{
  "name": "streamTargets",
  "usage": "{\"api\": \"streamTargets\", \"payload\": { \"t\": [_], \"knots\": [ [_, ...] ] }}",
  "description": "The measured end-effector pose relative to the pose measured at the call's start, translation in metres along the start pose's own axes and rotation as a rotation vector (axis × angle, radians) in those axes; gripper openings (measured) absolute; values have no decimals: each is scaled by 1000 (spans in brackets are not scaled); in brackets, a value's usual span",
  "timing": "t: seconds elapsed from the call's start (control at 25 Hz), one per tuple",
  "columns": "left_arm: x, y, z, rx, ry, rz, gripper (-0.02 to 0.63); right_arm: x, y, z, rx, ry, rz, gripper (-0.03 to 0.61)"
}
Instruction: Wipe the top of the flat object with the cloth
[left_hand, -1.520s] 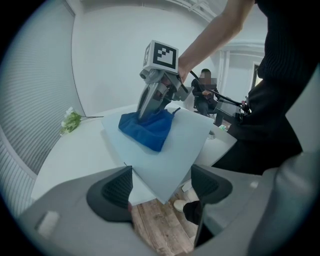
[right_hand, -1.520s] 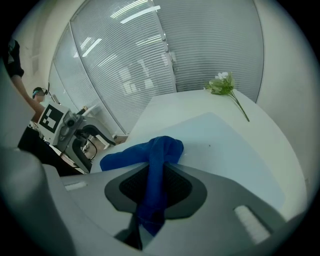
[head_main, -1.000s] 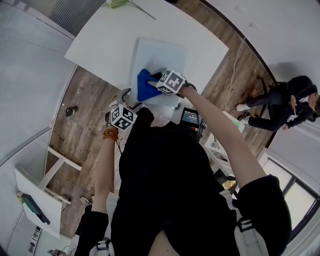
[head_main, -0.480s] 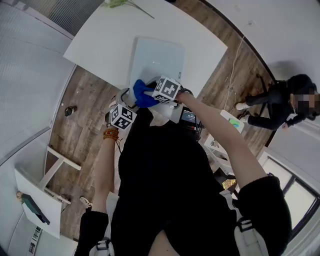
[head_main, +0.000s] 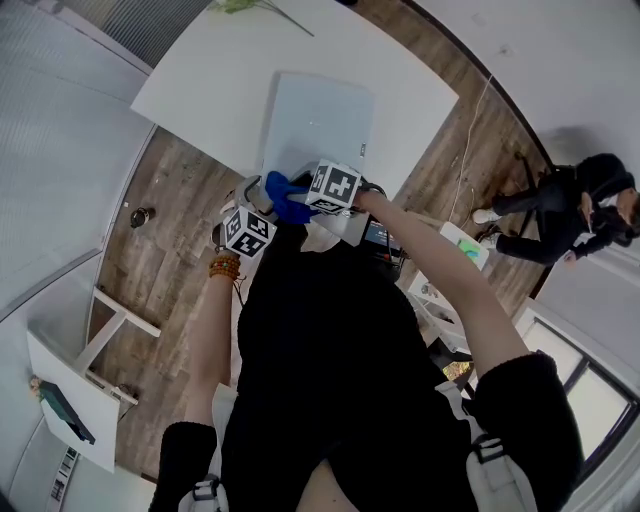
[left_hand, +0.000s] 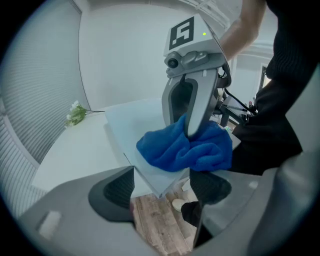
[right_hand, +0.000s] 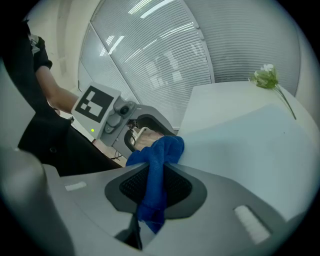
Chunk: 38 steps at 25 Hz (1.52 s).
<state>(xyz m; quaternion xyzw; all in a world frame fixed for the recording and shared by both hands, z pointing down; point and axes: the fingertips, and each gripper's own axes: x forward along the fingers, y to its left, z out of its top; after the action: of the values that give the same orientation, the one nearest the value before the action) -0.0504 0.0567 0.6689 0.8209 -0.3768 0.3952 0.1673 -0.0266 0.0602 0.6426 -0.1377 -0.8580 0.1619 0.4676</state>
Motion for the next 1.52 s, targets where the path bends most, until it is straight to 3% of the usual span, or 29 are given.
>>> {"api": "streamTargets", "payload": {
  "t": [0.12,0.24,0.44,0.56,0.68,0.96,1.12,1.24,1.52],
  "knots": [
    [-4,-2,-4,-23,-6,6,354,-21,-4,16,23,-63,39,98],
    [-10,-4,-9,-53,-16,16,353,-55,-33,50,51,-182,-12,98],
    [-19,-4,-11,-81,-24,37,351,-111,-136,92,168,-346,-291,98],
    [-21,-1,-7,-91,-30,45,350,-125,-191,94,177,-330,-477,98],
    [-23,0,-6,-93,-31,49,348,-125,-225,96,110,-255,-595,98],
    [-23,1,-3,-113,-30,68,348,-96,-258,98,105,-112,-607,100],
    [-21,4,-2,-119,-31,78,347,-89,-262,92,200,-181,-622,92],
    [-20,8,-1,-126,-37,85,345,-89,-258,89,274,-232,-586,91],
    [-13,11,0,-82,-14,67,342,-79,-242,82,255,-185,-494,92]
  ]
}}
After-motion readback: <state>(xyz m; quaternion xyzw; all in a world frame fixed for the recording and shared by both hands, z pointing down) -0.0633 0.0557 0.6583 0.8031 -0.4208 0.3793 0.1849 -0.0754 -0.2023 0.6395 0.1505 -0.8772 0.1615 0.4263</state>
